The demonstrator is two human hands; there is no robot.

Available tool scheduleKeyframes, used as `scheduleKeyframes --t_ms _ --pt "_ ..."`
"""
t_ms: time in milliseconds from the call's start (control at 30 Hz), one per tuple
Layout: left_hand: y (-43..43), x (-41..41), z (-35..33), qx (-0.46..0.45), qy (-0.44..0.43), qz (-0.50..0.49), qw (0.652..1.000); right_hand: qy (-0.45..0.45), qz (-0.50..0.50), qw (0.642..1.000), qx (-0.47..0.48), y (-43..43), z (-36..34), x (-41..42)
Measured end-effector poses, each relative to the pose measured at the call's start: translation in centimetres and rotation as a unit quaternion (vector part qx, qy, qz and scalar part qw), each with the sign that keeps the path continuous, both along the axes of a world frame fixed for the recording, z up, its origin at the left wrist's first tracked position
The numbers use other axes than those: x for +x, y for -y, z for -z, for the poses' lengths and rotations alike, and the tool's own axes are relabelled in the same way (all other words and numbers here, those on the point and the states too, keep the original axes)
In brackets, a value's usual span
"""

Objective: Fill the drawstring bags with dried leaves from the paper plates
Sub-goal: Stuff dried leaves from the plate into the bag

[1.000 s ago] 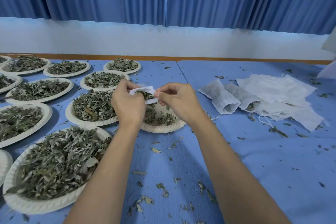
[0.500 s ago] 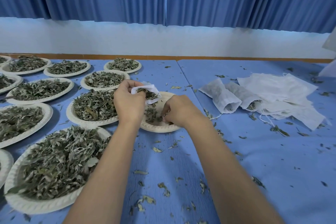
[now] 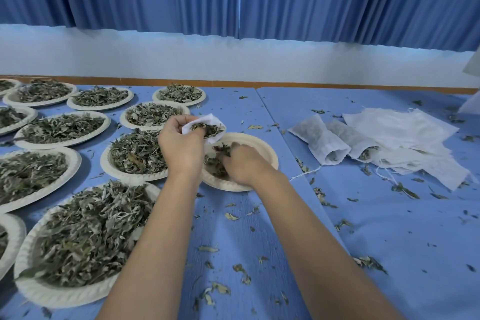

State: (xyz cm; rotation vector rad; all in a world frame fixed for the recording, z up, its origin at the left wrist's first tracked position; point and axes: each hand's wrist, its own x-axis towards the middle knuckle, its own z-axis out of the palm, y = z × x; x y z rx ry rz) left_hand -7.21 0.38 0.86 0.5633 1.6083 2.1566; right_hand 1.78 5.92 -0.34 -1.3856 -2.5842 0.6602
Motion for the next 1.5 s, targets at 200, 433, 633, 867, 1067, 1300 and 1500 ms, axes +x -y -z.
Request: scheduleKeyframes --t_ms 200,433,633,867,1067,1300,1500 --pt "0.2 -0.2 -0.2 0.005 0.009 -0.003 1.000 -0.127 -0.084 0.988 0.007 -0.2 -0.8 -0.6" --pt "0.4 -0.1 -0.4 0.024 0.029 0.009 0.999 0.037 -0.171 0.985 0.002 -1.0 -0.7 -0.9" --pt "0.3 0.0 -0.3 0.017 0.029 0.009 0.999 -0.030 -0.184 0.981 0.046 -0.6 -0.9 0.7" --pt "0.4 -0.1 -0.3 0.018 0.042 0.009 0.999 -0.097 -0.126 0.987 0.036 -1.2 -1.1 2.5" --pt "0.4 0.0 -0.2 0.016 0.046 0.010 0.999 -0.020 0.044 0.990 0.129 -0.5 -2.0 2.2" --pt "0.4 0.0 -0.3 0.020 0.055 0.006 0.998 0.076 0.048 0.991 0.103 1.5 -0.9 -0.1" --pt "0.3 0.0 -0.3 0.014 0.048 0.004 0.999 0.055 -0.002 0.989 0.137 2.5 -1.1 -0.3"
